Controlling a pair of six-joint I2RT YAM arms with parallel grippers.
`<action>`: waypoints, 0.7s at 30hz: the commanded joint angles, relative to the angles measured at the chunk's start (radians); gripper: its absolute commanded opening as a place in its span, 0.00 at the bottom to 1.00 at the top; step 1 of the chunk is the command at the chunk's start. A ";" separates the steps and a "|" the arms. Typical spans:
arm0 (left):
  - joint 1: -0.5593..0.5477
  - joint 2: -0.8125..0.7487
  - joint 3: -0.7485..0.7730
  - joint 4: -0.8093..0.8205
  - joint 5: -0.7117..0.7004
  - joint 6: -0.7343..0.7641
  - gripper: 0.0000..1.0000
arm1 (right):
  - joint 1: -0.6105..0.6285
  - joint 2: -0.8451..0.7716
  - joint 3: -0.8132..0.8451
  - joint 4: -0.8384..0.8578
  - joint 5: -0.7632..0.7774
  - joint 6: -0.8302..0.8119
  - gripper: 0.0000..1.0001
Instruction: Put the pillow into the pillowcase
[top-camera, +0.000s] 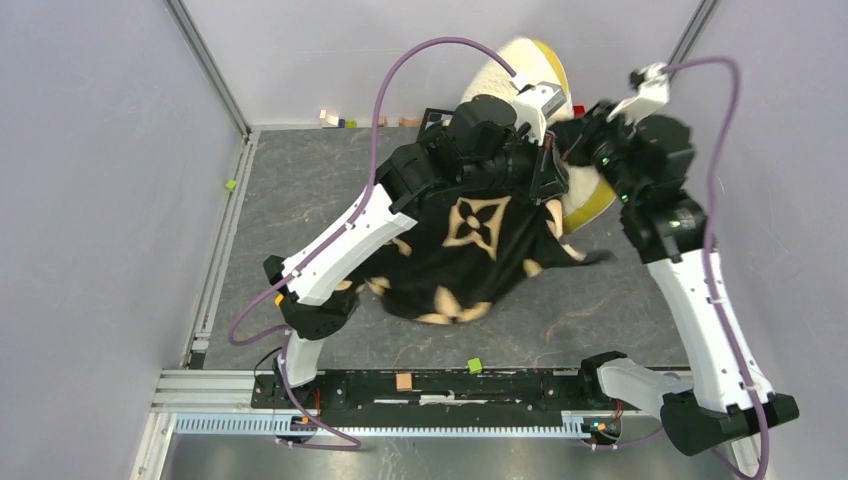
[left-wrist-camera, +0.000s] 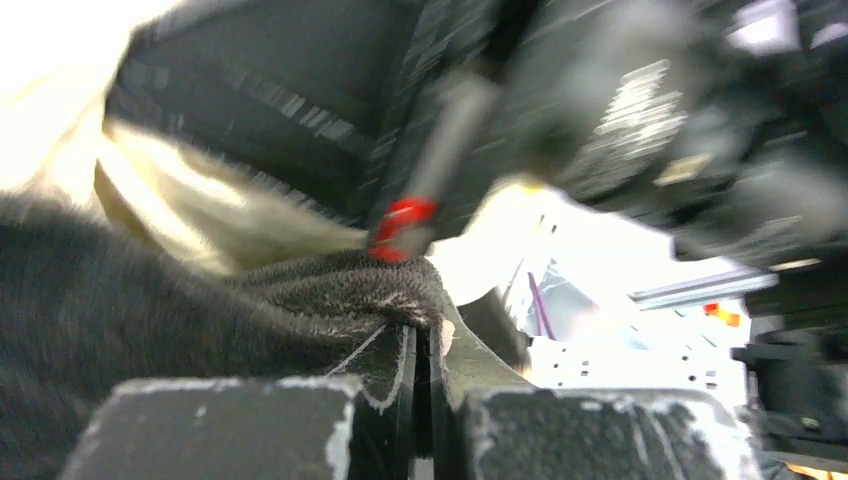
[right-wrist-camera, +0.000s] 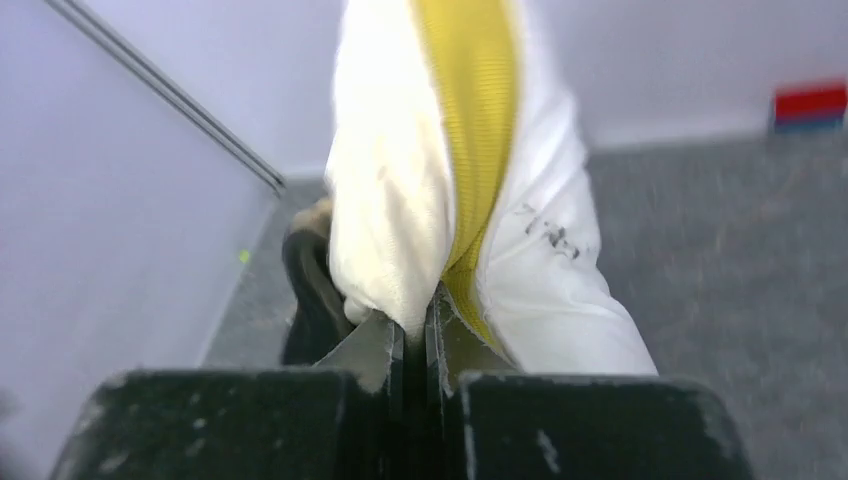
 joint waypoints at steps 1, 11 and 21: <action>0.006 -0.073 0.074 0.235 0.157 -0.058 0.03 | 0.004 0.021 0.420 -0.007 0.105 -0.080 0.00; 0.051 -0.001 0.103 0.475 0.237 -0.272 0.03 | 0.002 0.116 0.727 -0.002 -0.036 -0.193 0.00; 0.285 -0.468 -0.850 0.660 0.071 -0.509 0.02 | 0.430 0.058 0.171 0.153 0.049 -0.181 0.00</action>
